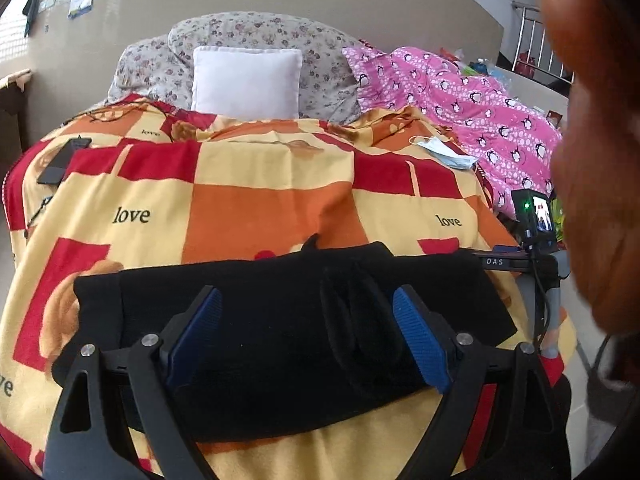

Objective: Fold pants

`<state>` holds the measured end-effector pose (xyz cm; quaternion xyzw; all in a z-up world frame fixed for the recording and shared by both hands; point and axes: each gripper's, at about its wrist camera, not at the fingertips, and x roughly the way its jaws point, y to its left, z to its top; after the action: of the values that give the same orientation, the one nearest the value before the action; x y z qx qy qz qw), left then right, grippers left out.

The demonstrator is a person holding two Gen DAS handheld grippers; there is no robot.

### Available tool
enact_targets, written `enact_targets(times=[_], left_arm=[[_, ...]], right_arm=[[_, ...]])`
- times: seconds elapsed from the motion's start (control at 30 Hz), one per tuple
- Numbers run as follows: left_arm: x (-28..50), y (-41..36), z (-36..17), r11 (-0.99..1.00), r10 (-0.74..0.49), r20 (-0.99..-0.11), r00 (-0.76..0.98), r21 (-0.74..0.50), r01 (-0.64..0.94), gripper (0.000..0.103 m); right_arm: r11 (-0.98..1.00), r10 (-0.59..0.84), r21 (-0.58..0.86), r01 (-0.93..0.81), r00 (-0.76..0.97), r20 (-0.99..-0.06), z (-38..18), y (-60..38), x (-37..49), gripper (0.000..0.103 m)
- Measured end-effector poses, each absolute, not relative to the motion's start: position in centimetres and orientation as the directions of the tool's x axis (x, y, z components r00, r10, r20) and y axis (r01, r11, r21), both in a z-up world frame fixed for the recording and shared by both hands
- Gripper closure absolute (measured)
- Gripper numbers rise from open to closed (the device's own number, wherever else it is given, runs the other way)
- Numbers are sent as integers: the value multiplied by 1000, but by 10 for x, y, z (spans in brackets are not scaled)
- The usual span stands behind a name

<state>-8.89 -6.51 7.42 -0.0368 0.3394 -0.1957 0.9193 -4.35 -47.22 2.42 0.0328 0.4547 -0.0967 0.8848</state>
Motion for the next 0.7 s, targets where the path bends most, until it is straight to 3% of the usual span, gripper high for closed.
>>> enact_targets(times=[0.23,0.47,0.7], left_arm=[[-77,-48,76,940,-341,-615,711,-205,273,19],[-62,17,82,972,-227,-611,758,-194,135,20],[-49,38,64,982,-177,-668,723,-172,81,24]], right_arm=[[979,-142,-30,201,568,-811,24,-472,-44,1],[979,-142,-30,201,568,-811,24,-472,-43,1],[979,-142,-30,201,568,-811,24,-472,-43,1]])
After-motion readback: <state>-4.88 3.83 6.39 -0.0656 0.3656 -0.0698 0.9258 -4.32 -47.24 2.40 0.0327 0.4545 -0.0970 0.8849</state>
